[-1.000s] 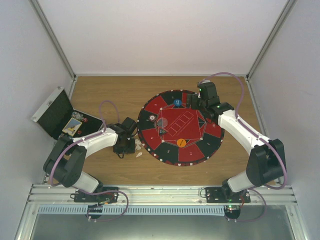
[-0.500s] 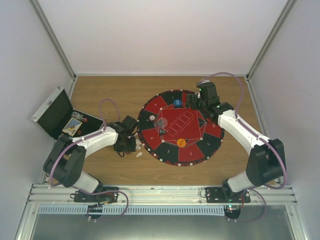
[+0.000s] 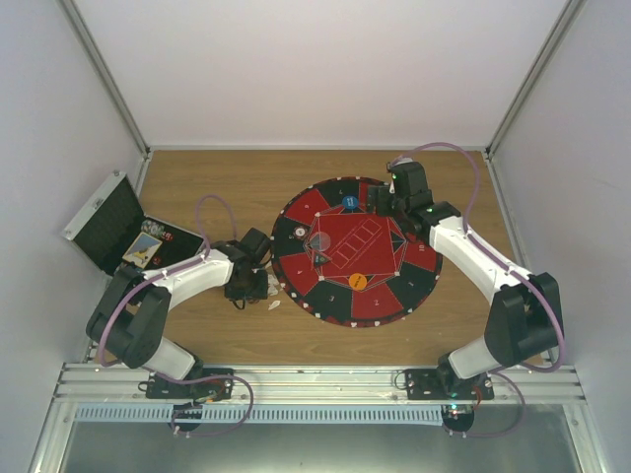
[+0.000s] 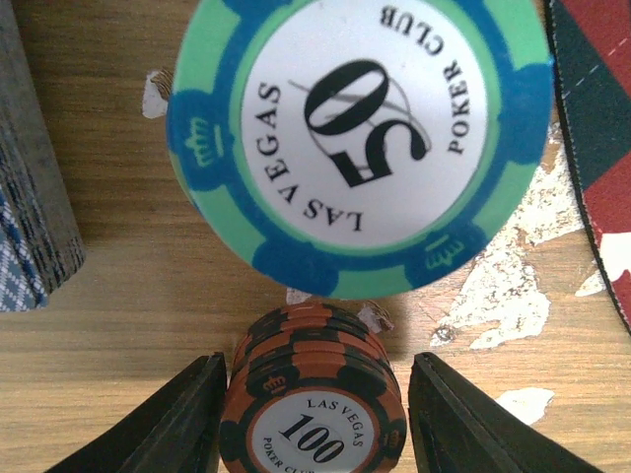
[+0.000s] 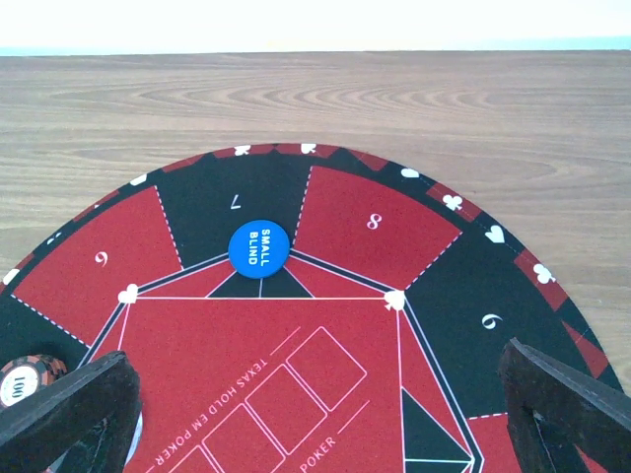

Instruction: Distribute texas hold em gaming equipment

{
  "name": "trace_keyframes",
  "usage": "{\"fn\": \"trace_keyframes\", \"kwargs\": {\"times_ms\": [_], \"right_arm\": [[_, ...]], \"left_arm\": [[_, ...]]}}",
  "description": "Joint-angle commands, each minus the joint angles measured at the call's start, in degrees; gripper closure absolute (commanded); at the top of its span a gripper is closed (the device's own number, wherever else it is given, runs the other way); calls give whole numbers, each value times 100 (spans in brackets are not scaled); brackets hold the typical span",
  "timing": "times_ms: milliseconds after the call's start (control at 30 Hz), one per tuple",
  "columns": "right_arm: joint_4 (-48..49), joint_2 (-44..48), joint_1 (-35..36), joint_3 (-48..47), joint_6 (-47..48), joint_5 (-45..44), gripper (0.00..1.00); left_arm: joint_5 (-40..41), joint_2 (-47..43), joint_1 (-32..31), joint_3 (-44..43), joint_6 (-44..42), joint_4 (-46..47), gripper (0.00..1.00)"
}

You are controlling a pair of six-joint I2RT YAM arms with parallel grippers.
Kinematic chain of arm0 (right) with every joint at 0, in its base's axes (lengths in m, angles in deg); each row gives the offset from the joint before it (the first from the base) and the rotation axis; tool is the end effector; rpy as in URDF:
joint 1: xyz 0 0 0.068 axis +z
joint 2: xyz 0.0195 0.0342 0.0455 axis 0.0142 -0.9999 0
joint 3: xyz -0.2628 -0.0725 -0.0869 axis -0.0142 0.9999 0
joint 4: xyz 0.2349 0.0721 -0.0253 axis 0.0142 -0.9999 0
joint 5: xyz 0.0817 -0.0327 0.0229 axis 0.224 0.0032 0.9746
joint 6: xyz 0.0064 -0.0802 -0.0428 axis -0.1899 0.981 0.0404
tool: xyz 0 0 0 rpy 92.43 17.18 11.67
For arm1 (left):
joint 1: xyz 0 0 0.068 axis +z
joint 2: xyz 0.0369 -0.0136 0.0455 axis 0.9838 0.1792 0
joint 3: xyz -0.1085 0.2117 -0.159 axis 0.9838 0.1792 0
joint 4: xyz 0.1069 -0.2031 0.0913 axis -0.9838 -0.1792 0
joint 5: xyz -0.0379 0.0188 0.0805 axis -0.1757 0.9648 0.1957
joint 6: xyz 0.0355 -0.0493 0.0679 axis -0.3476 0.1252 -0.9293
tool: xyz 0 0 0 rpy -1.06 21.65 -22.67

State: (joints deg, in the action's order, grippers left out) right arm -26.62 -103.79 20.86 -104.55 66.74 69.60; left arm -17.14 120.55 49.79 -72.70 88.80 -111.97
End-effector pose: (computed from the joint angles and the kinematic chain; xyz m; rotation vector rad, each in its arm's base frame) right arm 0.3351 0.1180 0.2715 0.0378 2.2422 0.1873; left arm 0.2070 -0.1166 0.1357 -0.0961 2.9929 -0.0889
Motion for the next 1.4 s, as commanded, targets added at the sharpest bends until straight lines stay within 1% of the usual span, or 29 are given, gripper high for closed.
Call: {"fn": "trace_keyframes", "kwargs": {"times_ms": [0, 300, 433, 567, 1067, 1367], "right_arm": [[123, -49, -48, -80, 52, 32, 1], [123, -44, -49, -71, 53, 30, 1], [125, -47, -48, -71, 55, 32, 1], [124, -35, -45, -62, 53, 29, 1], [123, -35, -49, -62, 50, 28, 1], [141, -41, -48, -62, 49, 42, 1]], "left_arm": [[68, 41, 7, -46, 47, 8, 47], [74, 33, 4, -26, 71, -5, 51], [85, 50, 7, -17, 91, 0, 48], [84, 51, 9, -12, 92, 16, 47], [79, -19, 9, 9, 100, 2, 58], [72, -283, 9, -45, 138, -109, 59]]}}
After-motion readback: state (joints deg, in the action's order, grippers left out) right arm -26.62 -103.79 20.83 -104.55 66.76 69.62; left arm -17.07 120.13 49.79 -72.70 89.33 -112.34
